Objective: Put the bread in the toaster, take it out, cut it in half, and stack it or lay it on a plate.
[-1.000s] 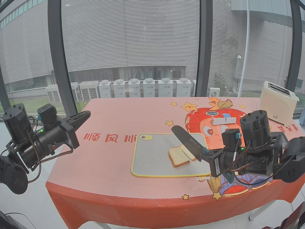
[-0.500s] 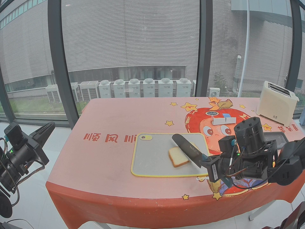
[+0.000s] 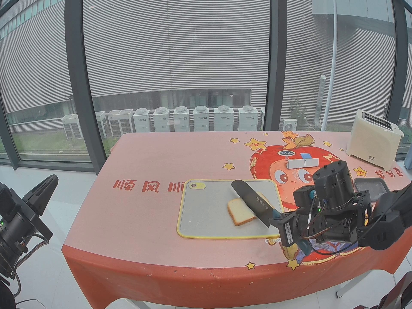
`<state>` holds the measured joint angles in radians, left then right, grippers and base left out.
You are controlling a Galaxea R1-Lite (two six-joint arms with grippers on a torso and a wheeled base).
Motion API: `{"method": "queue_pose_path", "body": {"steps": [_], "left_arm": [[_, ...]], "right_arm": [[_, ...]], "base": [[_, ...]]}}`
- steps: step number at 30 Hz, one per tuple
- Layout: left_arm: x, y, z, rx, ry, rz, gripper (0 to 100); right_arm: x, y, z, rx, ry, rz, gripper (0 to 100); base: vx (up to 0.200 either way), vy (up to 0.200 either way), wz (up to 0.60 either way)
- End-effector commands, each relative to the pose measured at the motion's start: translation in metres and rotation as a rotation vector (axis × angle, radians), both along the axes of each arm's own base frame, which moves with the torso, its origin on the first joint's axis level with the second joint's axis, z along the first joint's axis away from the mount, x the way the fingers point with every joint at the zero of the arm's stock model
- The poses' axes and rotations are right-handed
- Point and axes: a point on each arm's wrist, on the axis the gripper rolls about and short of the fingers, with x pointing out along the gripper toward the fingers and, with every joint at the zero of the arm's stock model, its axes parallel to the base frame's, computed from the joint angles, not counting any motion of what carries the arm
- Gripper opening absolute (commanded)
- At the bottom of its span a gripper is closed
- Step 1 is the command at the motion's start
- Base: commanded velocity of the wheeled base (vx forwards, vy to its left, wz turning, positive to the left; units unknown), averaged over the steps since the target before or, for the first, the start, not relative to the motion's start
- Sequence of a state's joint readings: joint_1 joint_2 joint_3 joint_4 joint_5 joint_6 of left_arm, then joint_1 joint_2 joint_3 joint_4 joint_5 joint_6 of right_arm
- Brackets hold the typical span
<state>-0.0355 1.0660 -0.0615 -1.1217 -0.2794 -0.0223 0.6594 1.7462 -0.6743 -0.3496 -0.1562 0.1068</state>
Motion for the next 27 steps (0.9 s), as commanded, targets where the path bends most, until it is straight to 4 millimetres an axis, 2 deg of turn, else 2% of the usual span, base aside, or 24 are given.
{"method": "queue_pose_path", "body": {"steps": [1, 27], "left_arm": [[-0.008, 0.0, -0.002, -0.001, -0.01, -0.001, 0], [-0.018, 0.001, -0.005, -0.001, -0.004, -0.001, 0]], "right_arm": [[-0.001, 0.0, -0.002, -0.006, 0.005, 0.003, 0], [0.002, -0.001, 0.01, 0.024, -0.03, -0.012, 0]], "base": [[0.0, 0.0, 0.0], [0.0, 0.0, 0.0]]}}
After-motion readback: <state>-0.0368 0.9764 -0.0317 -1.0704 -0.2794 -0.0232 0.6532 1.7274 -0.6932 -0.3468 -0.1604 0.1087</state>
